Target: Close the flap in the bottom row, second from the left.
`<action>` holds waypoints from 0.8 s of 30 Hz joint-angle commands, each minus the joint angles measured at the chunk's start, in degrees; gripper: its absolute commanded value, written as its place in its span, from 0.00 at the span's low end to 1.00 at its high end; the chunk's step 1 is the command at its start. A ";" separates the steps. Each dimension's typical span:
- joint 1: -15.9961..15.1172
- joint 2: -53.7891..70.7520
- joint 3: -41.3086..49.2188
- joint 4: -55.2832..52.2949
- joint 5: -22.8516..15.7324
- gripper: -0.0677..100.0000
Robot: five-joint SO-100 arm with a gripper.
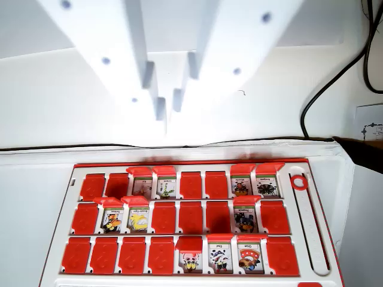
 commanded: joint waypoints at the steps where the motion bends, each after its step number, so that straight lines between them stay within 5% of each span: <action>1: -0.62 1.32 4.92 -6.33 0.97 0.00; 18: -7.21 1.49 39.55 -42.54 6.15 0.00; 24: -9.23 -6.59 43.42 -53.35 7.56 0.00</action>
